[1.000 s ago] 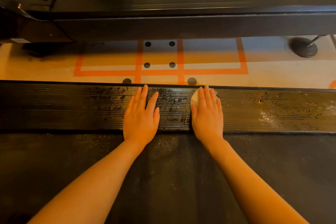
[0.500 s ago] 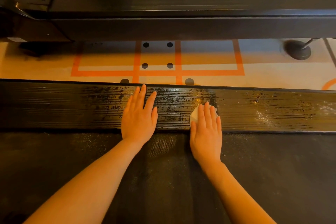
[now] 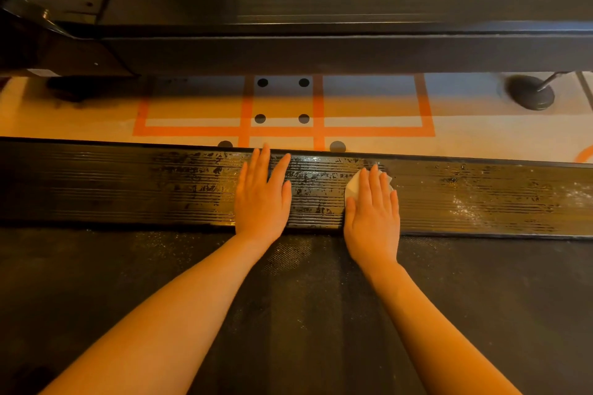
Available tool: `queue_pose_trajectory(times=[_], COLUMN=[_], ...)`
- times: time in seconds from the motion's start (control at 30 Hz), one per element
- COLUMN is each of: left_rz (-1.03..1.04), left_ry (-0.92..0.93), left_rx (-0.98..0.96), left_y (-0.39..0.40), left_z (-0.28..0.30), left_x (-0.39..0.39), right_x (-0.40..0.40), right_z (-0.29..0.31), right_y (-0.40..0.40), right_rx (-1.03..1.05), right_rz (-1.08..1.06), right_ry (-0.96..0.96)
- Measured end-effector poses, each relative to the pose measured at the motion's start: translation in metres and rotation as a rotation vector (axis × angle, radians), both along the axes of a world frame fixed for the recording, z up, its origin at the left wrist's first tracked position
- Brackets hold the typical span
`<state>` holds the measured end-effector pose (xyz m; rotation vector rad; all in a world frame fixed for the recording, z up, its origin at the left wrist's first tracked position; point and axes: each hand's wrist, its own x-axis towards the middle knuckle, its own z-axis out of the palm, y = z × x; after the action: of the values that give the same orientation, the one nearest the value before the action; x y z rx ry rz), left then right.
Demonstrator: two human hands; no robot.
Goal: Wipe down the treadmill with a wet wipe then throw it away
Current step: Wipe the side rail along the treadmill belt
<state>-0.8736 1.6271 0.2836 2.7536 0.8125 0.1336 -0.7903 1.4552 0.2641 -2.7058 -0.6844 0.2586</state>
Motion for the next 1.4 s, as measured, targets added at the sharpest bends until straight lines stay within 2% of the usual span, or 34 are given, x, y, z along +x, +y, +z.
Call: queue_pose_trajectory(times=[0.23, 0.4, 0.63, 1.07, 1.23, 1.4], left_rz=[-0.075, -0.135, -0.134, -0.14, -0.138, -0.135], left_ry=[0.04, 0.132, 0.091, 0.129, 0.123, 0.161], left_rx=[-0.085, 0.009, 0.06, 0.113, 0.134, 0.12], left_y=[-0.023, -0.027, -0.029, -0.03, -0.03, -0.029], left_z=[0.004, -0.003, -0.01, -0.009, -0.011, -0.013], left_x=[0.036, 0.032, 0.031, 0.032, 0.032, 0.033], right_x=[-0.022, 0.003, 0.045, -0.006, 0.027, 0.074], right_z=[0.0, 0.002, 0.005, -0.002, 0.003, 0.012], right_y=[-0.019, -0.016, -0.004, -0.034, -0.02, -0.001], right_rx=[-0.017, -0.019, -0.057, 0.073, 0.057, -0.008], right_rz=[-0.005, 0.017, 0.012, -0.073, 0.074, 0.318], right_ry=[-0.003, 0.016, 0.016, 0.054, 0.046, 0.06])
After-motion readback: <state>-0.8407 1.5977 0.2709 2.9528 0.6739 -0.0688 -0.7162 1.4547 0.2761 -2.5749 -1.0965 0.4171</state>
